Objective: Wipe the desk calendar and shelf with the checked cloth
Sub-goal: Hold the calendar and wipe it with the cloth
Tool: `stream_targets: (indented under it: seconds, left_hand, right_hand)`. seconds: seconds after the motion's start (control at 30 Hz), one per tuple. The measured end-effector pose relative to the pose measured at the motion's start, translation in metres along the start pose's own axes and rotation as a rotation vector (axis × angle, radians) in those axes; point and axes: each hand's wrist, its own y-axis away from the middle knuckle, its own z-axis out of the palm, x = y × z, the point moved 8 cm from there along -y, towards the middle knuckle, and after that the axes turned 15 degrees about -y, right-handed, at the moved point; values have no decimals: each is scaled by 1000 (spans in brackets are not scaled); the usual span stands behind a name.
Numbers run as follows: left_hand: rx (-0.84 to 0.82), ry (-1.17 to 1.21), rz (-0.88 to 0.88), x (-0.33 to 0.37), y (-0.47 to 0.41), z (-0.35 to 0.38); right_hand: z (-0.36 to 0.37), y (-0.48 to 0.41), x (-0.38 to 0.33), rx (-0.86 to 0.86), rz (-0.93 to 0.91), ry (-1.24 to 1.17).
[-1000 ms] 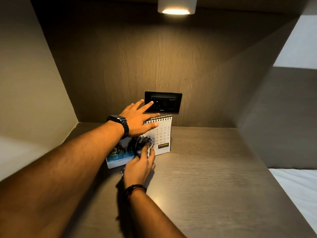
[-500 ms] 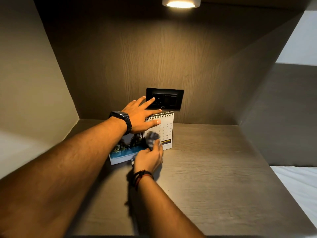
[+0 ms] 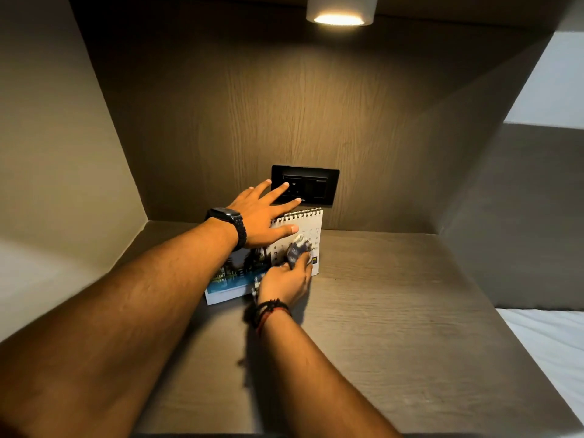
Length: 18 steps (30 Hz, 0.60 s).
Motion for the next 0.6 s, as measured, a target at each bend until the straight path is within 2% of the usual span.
stream_targets:
  seconds: [0.07, 0.23, 0.3, 0.37, 0.5, 0.6]
  left_hand:
    - [2, -4, -3, 0, 0, 0]
    - [15, 6, -4, 0, -1, 0]
    - [19, 4, -5, 0, -1, 0]
    - [19, 6, -5, 0, -1, 0]
    - [22, 4, -5, 1, 1, -2]
    - [28, -9, -2, 2, 1, -3]
  right_hand:
    - [5, 1, -5, -12, -22, 11]
    - [14, 30, 20, -217, -162, 292]
    - [11, 25, 25, -229, -172, 338]
    - [7, 16, 21, -177, -141, 310]
    - [4, 3, 2, -10, -50, 62]
    - [16, 16, 1, -51, -99, 71]
